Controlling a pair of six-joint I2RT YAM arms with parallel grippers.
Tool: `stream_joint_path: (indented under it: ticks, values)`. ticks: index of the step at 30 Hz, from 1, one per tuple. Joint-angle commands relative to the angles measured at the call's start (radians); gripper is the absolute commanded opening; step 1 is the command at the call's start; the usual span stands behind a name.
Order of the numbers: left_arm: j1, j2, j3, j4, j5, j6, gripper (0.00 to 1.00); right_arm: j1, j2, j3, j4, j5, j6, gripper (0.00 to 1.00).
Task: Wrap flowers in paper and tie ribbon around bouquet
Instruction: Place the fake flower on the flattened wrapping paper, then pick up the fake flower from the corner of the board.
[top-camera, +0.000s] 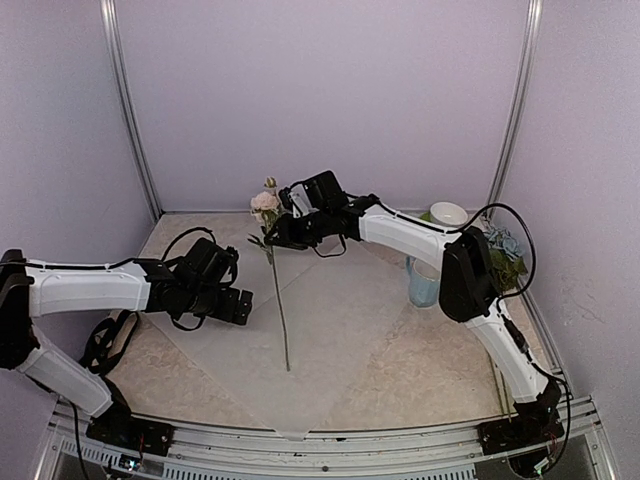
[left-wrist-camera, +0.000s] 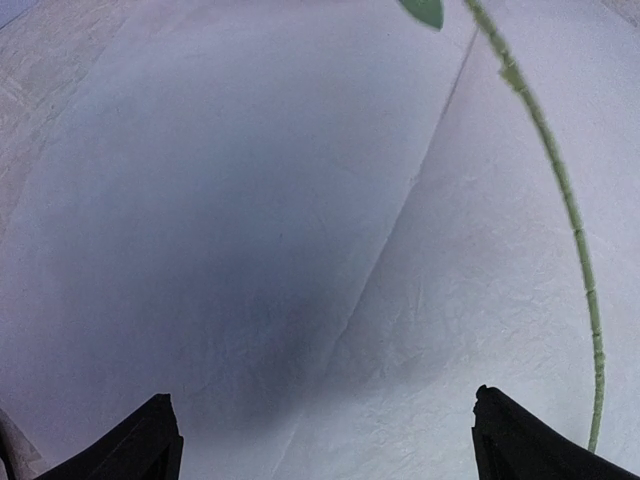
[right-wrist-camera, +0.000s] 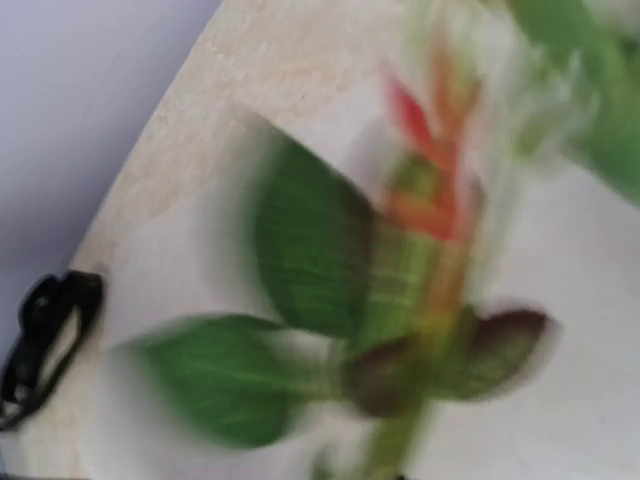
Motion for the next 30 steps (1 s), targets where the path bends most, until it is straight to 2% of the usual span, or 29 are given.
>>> stream_joint_path:
  ticks: [1, 3, 5, 9, 11, 13, 17, 21, 25, 30]
  values:
    - [0.007, 0.009, -0.01, 0.026, 0.015, -0.002, 0.99, -0.017, 0.041, 0.042, 0.102, 0.031, -0.008, 0.43]
    - [0.007, 0.015, -0.01, 0.031, 0.017, 0.0, 0.99, -0.03, 0.026, 0.061, 0.074, 0.067, -0.025, 0.48]
    - [0.01, 0.029, -0.012, 0.033, 0.012, 0.003, 0.99, -0.039, -0.04, 0.045, 0.023, 0.121, -0.069, 0.49]
    - [0.013, 0.05, -0.019, 0.036, 0.017, -0.003, 0.99, -0.041, -0.233, -0.071, -0.129, 0.193, -0.235, 0.5]
    - [0.013, 0.053, -0.022, 0.041, 0.026, -0.005, 0.99, -0.047, -0.352, -0.143, -0.242, 0.312, -0.305, 0.49]
    - [0.013, 0.057, -0.021, 0.043, 0.024, -0.008, 0.99, -0.073, -0.505, -0.258, -0.337, 0.428, -0.333, 0.48]
    - [0.01, 0.064, -0.019, 0.05, 0.022, -0.007, 0.99, -0.209, -0.809, -0.627, -0.409, 0.564, -0.286, 0.48]
    - [0.001, 0.064, -0.009, 0.054, 0.036, -0.007, 0.99, -0.484, -1.071, -0.987, -0.359, 0.536, -0.237, 0.48]
    - [-0.011, 0.066, 0.011, 0.035, 0.018, -0.002, 0.99, -0.719, -1.195, -1.25, -0.274, 0.471, -0.25, 0.51]
    - [-0.023, 0.047, 0.025, 0.022, 0.014, 0.004, 0.99, -0.735, -1.181, -1.4, -0.313, 0.382, -0.264, 0.53]
